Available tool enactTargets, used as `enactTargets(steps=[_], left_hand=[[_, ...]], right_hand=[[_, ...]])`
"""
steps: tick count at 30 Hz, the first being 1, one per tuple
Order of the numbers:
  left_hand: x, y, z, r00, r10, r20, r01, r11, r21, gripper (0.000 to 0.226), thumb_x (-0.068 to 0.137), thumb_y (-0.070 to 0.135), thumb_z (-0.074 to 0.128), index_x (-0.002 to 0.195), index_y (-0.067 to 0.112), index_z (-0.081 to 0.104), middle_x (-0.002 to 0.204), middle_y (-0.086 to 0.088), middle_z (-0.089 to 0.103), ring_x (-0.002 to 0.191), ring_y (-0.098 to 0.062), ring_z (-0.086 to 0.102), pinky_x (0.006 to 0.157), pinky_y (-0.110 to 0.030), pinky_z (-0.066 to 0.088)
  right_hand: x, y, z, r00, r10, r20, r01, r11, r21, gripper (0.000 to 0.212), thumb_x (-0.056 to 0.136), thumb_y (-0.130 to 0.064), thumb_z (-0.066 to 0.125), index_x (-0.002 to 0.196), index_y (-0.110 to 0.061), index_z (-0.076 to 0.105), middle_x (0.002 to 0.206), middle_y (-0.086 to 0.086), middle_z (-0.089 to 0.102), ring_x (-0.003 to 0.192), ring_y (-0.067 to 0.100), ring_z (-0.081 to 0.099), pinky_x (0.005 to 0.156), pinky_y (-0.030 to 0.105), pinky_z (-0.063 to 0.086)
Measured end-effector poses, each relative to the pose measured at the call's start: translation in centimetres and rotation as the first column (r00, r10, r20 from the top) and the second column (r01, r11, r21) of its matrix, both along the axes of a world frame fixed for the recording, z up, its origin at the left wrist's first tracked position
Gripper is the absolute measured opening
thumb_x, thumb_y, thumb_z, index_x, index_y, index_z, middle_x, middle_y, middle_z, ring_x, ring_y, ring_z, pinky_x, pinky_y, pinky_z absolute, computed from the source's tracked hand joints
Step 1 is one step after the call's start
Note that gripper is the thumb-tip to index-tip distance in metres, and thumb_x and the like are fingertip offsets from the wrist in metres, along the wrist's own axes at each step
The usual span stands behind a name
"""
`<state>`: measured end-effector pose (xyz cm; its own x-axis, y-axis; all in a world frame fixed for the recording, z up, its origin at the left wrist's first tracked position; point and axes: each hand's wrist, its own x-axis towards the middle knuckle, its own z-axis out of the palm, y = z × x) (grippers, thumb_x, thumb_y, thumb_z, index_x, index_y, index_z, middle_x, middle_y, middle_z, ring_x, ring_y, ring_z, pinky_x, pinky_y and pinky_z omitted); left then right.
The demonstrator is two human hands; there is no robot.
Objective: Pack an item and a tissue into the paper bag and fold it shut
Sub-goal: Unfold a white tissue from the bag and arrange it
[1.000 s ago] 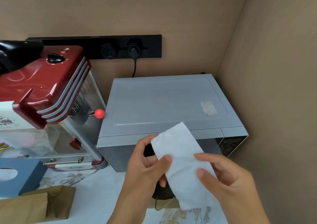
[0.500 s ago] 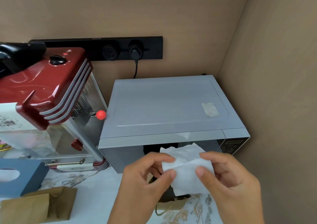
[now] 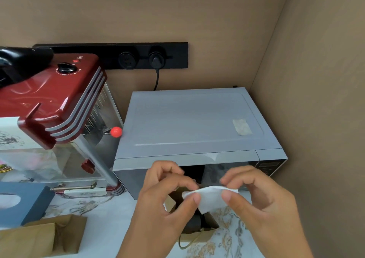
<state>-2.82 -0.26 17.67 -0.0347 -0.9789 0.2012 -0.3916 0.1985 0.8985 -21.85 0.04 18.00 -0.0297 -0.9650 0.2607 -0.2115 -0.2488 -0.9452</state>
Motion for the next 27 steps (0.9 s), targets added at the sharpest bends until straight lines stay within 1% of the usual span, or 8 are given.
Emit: enactTargets(steps=[2, 4, 7, 10, 13, 18, 22, 27], left_hand=[[0.0, -0.2, 0.6, 0.991, -0.077, 0.107, 0.080, 0.996, -0.025, 0.024, 0.071, 0.049, 0.067, 0.093, 0.040, 0.070, 0.105, 0.019, 0.061, 0.106, -0.010, 0.058, 0.084, -0.008, 0.041], [-0.3, -0.5, 1.3, 0.981, -0.152, 0.118, 0.154, 0.988, -0.008, 0.023, 0.076, 0.055, 0.066, 0.093, 0.040, 0.072, 0.094, 0.017, 0.070, 0.092, -0.011, 0.064, 0.074, -0.017, 0.047], [-0.6, -0.9, 1.5, 0.987, -0.142, -0.071, 0.146, 0.988, 0.057, 0.015, 0.079, 0.045, 0.071, 0.082, 0.031, 0.077, 0.077, 0.008, 0.076, 0.069, -0.007, 0.067, 0.060, -0.021, 0.051], [-0.3, -1.0, 0.9, 0.942, -0.058, -0.331, 0.115, 0.981, 0.156, 0.008, 0.077, 0.025, 0.073, 0.082, 0.023, 0.080, 0.079, 0.001, 0.080, 0.071, -0.010, 0.072, 0.060, -0.019, 0.056], [-0.1, -0.9, 0.2, 0.875, 0.025, -0.483, 0.107, 0.964, 0.245, 0.010, 0.077, 0.022, 0.074, 0.083, 0.019, 0.080, 0.082, -0.005, 0.081, 0.072, -0.014, 0.075, 0.059, -0.020, 0.056], [0.1, -1.0, 0.0, 0.822, 0.025, -0.569, 0.192, 0.928, 0.319, 0.027, 0.070, 0.039, 0.077, 0.088, 0.018, 0.078, 0.082, -0.005, 0.081, 0.070, -0.012, 0.074, 0.054, -0.016, 0.053], [0.0, -1.0, -0.2, 0.798, 0.016, -0.603, 0.210, 0.930, 0.303, 0.028, 0.070, 0.039, 0.078, 0.083, 0.014, 0.076, 0.079, -0.006, 0.079, 0.068, -0.017, 0.072, 0.051, -0.023, 0.054], [-0.2, -1.0, -0.7, 0.775, 0.045, -0.630, 0.168, 0.947, 0.275, 0.024, 0.068, 0.035, 0.080, 0.081, 0.017, 0.074, 0.082, -0.008, 0.078, 0.073, -0.021, 0.071, 0.058, -0.031, 0.058]], right_hand=[[0.4, -0.3, 1.0, 0.997, 0.071, -0.030, -0.070, 0.997, 0.015, 0.015, 0.071, -0.017, 0.079, 0.075, -0.026, 0.069, 0.083, -0.001, 0.072, 0.079, 0.019, 0.067, 0.070, 0.037, 0.054], [0.9, -0.8, 1.9, 0.990, 0.124, -0.065, -0.122, 0.992, 0.031, 0.008, 0.071, -0.029, 0.075, 0.077, -0.028, 0.069, 0.080, -0.001, 0.072, 0.076, 0.020, 0.068, 0.066, 0.036, 0.056], [0.9, -1.5, 2.4, 0.984, 0.167, 0.067, -0.173, 0.980, 0.102, 0.019, 0.070, -0.033, 0.076, 0.085, -0.024, 0.072, 0.083, 0.004, 0.074, 0.075, 0.016, 0.070, 0.064, 0.027, 0.058], [0.3, -1.7, 1.5, 0.930, 0.147, 0.338, -0.244, 0.932, 0.267, 0.031, 0.066, -0.031, 0.079, 0.094, -0.018, 0.074, 0.087, 0.008, 0.076, 0.078, 0.019, 0.070, 0.065, 0.024, 0.056], [0.2, -1.3, 0.2, 0.909, 0.097, 0.405, -0.247, 0.908, 0.338, 0.021, 0.068, -0.017, 0.080, 0.087, -0.010, 0.075, 0.082, 0.012, 0.076, 0.070, 0.025, 0.065, 0.061, 0.029, 0.053], [0.6, -1.0, 0.2, 0.942, 0.136, 0.306, -0.223, 0.936, 0.271, 0.016, 0.067, -0.016, 0.081, 0.081, -0.010, 0.075, 0.074, 0.007, 0.074, 0.065, 0.013, 0.067, 0.055, 0.021, 0.051], [0.8, -1.0, 0.3, 0.953, 0.127, 0.275, -0.187, 0.961, 0.206, 0.016, 0.070, -0.010, 0.078, 0.083, -0.015, 0.072, 0.077, 0.003, 0.072, 0.067, 0.010, 0.065, 0.056, 0.019, 0.051], [1.3, -0.7, -0.2, 0.950, 0.082, 0.303, -0.143, 0.973, 0.184, 0.012, 0.072, -0.007, 0.074, 0.073, -0.012, 0.063, 0.087, 0.005, 0.072, 0.074, 0.013, 0.067, 0.062, 0.020, 0.053]])
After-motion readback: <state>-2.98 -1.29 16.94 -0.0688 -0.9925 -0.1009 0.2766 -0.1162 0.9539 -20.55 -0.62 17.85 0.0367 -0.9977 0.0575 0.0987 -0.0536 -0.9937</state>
